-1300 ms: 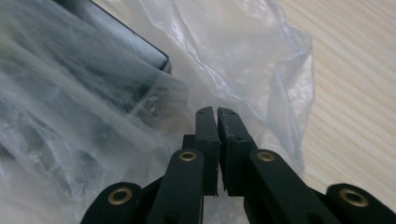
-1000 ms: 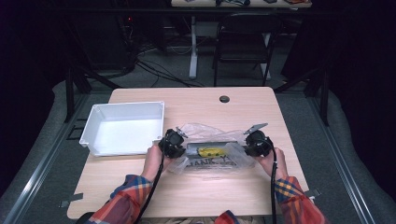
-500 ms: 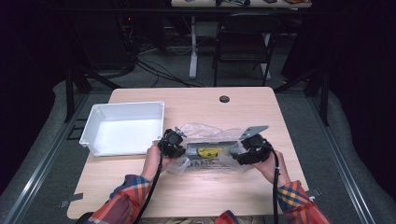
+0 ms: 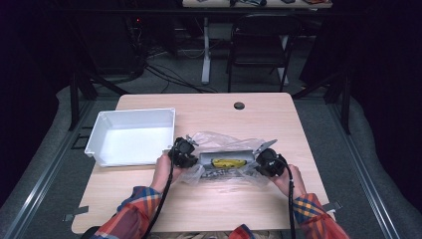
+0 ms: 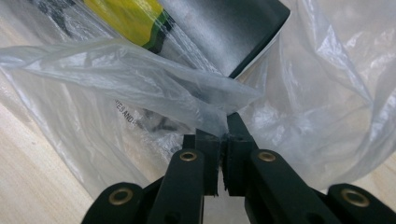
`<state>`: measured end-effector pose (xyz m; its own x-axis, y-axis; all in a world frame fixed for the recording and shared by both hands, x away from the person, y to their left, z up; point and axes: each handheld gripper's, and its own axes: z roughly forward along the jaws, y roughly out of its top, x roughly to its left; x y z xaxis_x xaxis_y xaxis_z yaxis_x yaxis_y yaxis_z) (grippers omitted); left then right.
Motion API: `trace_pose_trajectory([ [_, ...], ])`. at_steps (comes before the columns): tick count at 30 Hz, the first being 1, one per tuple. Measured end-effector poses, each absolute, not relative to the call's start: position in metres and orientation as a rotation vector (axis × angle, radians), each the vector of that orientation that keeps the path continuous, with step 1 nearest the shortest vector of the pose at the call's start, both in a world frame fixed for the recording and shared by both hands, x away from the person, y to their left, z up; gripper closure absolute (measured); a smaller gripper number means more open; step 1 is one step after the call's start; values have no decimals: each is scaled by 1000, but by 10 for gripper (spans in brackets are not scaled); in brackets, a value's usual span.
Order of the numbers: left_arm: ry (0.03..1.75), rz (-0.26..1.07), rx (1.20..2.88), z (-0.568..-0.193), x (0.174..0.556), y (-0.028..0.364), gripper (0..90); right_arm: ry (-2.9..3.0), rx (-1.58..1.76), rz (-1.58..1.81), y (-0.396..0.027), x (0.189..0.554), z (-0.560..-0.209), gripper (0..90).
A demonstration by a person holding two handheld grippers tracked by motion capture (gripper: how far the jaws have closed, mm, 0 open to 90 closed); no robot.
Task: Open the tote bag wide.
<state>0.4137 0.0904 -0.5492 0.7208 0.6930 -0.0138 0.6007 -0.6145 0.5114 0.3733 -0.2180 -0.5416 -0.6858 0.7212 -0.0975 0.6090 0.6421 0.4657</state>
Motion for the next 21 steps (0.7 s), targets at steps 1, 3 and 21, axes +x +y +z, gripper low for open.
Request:
trace_pose_trajectory([
  [1, 987, 255, 2436, -549, 414, 90, 818, 2600, 1074, 591, -218, 372, -542, 879],
  [3, 988, 256, 2438, -549, 414, 90, 817, 2612, 1072, 592, -218, 368, -541, 883],
  [21, 979, 259, 2360, -513, 408, 106, 504, 2651, 999, 729, -228, 351, -504, 403],
])
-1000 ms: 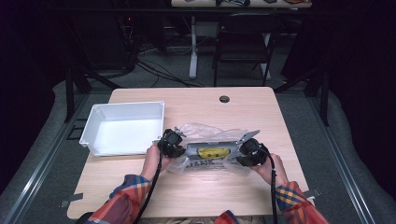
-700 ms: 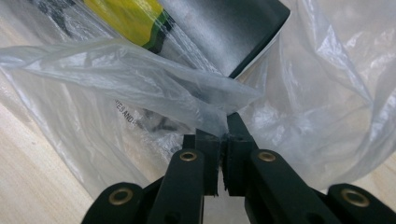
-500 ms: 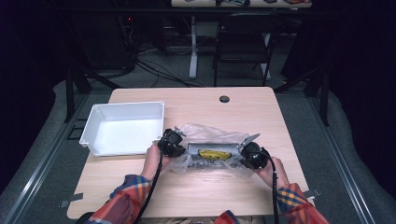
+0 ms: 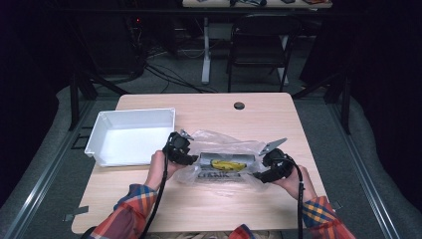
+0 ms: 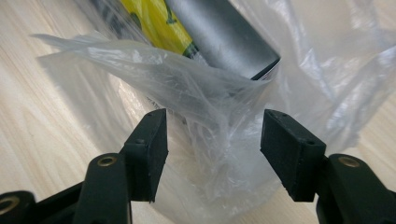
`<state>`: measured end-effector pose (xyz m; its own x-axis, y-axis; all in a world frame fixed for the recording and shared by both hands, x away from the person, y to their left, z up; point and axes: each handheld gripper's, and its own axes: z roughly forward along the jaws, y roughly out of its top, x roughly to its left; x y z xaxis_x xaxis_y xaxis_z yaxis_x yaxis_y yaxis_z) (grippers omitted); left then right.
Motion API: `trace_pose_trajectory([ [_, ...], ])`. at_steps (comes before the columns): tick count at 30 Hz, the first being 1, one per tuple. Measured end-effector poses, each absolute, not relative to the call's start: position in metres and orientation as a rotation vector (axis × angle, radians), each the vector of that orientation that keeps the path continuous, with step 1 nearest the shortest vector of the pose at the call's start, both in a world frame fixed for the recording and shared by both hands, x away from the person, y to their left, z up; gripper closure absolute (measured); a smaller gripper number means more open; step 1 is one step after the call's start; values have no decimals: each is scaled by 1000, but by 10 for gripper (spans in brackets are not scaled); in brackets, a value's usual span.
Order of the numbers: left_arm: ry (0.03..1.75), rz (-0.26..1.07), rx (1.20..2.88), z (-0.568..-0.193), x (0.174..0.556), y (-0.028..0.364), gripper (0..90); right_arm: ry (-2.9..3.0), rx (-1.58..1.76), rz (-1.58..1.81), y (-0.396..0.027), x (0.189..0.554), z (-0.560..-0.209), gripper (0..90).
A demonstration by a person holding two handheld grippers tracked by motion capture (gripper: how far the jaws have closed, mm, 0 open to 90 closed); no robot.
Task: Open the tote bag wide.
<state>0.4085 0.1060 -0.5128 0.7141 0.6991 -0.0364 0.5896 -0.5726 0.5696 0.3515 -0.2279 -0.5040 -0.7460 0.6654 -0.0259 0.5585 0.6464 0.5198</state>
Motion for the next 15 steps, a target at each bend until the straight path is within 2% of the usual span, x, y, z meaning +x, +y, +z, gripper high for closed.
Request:
trace_pose_trajectory([
  [4, 952, 288, 2324, -495, 400, 114, 488, 2612, 988, 772, -229, 347, -494, 408],
  [6, 890, 276, 2315, -486, 392, 117, 519, 2597, 967, 791, -225, 344, -491, 432],
  [7, 864, 266, 2314, -484, 389, 117, 555, 2592, 961, 795, -222, 344, -491, 455],
  [11, 728, 238, 2351, -484, 374, 107, 605, 2584, 953, 745, -215, 346, -500, 568],
  [15, 712, 242, 2428, -499, 373, 96, 609, 2591, 989, 688, -215, 350, -513, 705],
])
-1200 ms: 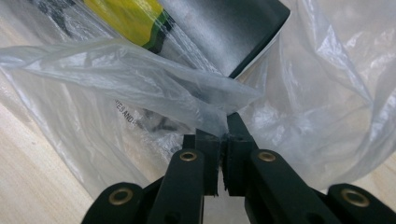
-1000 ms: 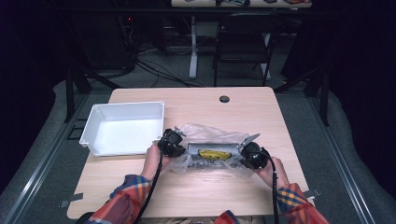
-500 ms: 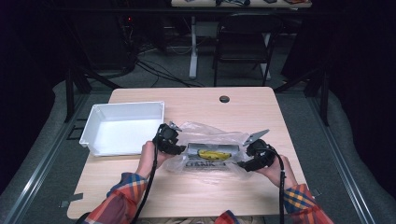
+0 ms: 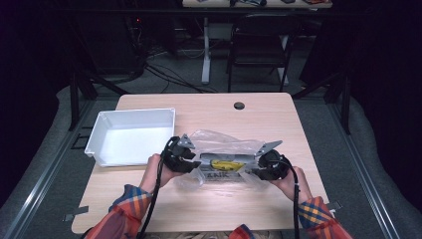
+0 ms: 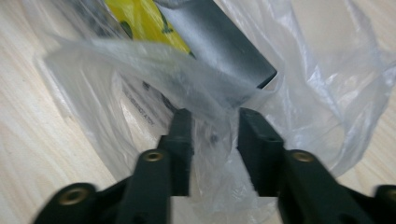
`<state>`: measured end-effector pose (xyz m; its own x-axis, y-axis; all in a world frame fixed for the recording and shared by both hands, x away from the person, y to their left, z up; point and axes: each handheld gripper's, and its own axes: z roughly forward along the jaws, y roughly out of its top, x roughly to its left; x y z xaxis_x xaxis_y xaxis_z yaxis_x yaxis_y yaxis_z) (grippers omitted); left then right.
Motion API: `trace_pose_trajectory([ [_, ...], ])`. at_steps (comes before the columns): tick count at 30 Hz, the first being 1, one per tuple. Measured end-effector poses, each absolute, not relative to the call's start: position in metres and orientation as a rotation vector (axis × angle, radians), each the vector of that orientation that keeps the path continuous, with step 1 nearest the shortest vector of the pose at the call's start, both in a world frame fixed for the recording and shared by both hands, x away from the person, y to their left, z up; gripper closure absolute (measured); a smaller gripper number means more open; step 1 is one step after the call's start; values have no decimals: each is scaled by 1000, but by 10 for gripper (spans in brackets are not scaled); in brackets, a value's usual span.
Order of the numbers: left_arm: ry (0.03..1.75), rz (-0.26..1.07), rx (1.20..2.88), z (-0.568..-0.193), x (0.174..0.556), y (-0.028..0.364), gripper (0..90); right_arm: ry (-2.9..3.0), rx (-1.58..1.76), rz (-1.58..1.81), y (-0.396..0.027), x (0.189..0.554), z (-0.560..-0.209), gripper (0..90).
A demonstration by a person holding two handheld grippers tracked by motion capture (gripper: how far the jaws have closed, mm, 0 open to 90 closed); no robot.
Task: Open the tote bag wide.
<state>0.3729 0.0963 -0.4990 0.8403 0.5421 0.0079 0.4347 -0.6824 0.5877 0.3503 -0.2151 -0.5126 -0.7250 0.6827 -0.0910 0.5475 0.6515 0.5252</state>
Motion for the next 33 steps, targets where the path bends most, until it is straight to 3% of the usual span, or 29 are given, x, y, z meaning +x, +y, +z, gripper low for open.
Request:
trace_pose_trajectory([
  [5, 740, 234, 2503, -521, 379, 92, 692, 2595, 1004, 633, -215, 354, -524, 862],
  [7, 753, 227, 2511, -529, 382, 92, 745, 2599, 1009, 619, -216, 355, -528, 885],
  [13, 772, 177, 2511, -538, 388, 93, 862, 2617, 1030, 581, -215, 358, -537, 897],
  [25, 765, 151, 2536, -540, 389, 96, 891, 2618, 1079, 515, -220, 363, -549, 900],
  [28, 775, 166, 2539, -540, 390, 97, 835, 2611, 1080, 506, -221, 364, -549, 900],
  [31, 810, 181, 2515, -535, 391, 101, 607, 2610, 1070, 490, -222, 365, -548, 900],
  [33, 799, 184, 2479, -528, 388, 103, 537, 2590, 1088, 529, -222, 364, -548, 899],
])
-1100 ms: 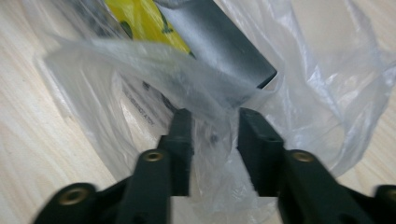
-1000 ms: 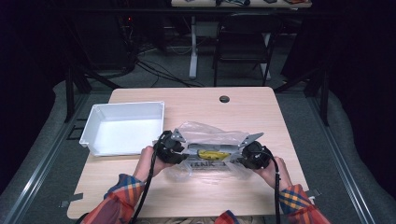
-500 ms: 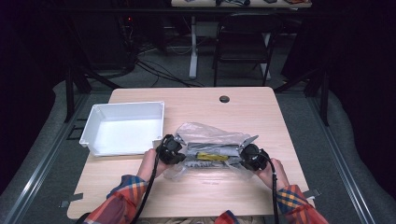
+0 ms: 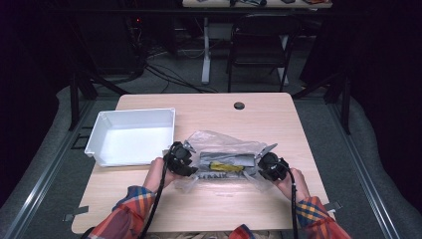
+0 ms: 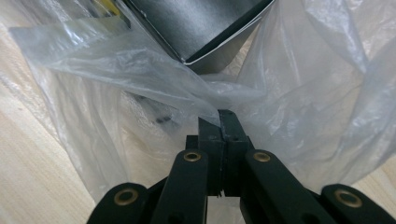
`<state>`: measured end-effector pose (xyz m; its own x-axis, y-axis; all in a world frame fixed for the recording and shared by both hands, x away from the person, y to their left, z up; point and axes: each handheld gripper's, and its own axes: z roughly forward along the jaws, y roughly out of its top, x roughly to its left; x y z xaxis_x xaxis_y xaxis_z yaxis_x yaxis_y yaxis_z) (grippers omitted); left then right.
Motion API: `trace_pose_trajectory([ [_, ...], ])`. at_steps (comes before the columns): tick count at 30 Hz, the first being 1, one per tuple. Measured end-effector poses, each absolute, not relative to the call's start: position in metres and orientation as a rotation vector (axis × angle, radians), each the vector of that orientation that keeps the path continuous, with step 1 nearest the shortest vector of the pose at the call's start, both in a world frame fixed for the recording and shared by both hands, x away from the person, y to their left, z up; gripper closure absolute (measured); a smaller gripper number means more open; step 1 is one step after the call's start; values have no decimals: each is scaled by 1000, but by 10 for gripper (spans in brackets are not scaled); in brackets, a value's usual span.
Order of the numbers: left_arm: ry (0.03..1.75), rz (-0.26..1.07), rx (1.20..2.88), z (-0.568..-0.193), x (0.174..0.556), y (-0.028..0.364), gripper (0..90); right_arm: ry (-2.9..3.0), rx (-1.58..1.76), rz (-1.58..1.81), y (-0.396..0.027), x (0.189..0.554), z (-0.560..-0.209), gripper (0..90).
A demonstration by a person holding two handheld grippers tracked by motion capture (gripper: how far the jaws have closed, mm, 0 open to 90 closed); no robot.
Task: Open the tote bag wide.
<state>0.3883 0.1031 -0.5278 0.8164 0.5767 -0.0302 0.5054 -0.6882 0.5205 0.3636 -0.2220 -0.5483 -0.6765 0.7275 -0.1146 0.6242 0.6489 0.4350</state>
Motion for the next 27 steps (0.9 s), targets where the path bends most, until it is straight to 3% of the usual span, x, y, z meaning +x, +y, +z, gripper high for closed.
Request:
trace_pose_trajectory([
  [7, 706, 248, 2452, -515, 372, 91, 587, 2594, 1087, 564, -227, 364, -540, 862],
  [13, 709, 311, 2503, -530, 374, 87, 785, 2601, 1085, 577, -226, 364, -539, 825],
  [18, 717, 310, 2505, -537, 375, 85, 889, 2597, 1088, 569, -225, 365, -542, 831],
  [27, 712, 255, 2535, -540, 378, 87, 900, 2600, 1086, 564, -225, 365, -544, 840],
])
